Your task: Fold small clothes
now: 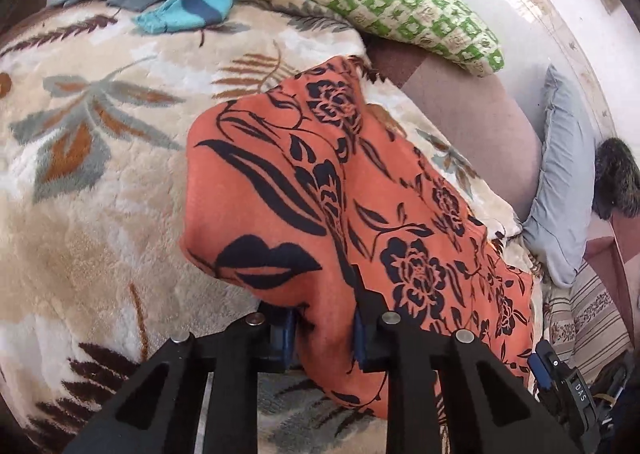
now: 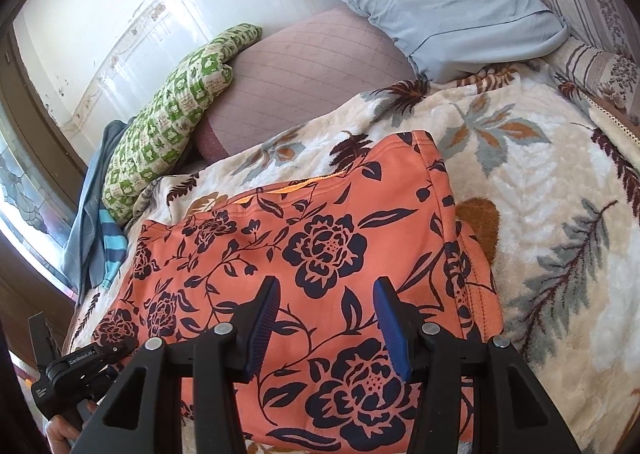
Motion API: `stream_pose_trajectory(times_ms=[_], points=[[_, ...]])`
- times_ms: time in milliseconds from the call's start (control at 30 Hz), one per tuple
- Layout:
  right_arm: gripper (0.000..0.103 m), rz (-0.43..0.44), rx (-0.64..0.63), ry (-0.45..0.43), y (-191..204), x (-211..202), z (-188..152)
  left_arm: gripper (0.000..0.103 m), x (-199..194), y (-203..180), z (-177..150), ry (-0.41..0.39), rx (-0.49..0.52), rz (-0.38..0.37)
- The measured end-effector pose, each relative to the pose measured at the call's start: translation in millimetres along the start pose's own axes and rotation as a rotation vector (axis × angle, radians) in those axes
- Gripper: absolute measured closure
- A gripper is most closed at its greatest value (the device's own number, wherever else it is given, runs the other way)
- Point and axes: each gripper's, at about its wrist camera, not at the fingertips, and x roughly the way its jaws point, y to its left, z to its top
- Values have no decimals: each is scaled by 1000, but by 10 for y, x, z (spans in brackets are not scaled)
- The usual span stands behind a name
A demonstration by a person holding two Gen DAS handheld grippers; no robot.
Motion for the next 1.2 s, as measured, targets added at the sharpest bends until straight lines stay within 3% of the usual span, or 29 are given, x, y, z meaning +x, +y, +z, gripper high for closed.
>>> stream_pose_trajectory(times_ms=[233,300,467,567,633,667,767,867,933,1000,1067,1200], points=[[54,-1,121,-33,-309,-95,97,85,-471,-957,-6,-100,309,-61],[54,-5,169,-42,-456,-139,125,95,-546,-1310,-96,-107,403,-107],[54,-21,269,-81,-853,-292,195,96,-684,-2448,-763,-122,786,-279],[54,20,345,-90,-1106,-384,250,95,-652,-2752,-1030,-174,920,-239],[54,68,372,-77,-1192,-399,284,94,-623,-2612,-950,-157,880,-210],[54,72,369,-78,-1195,-405,299,87,-591,-2463,-857,-141,829,-176],[54,86,348,-69,-1111,-382,316,49,-550,-1726,-580,-100,601,-53],[54,122,324,-48,-917,-313,297,46,-531,-799,-349,-56,350,84],[54,124,271,-39,-721,-274,272,45,-532,-195,-267,-3,157,133],[54,119,212,-27,-521,-230,228,43,-537,303,-245,44,-29,133],[54,111,175,-13,-358,-172,176,43,-545,589,-275,54,-153,103],[54,125,165,23,-163,-30,72,39,-526,602,-298,48,-199,-34]])
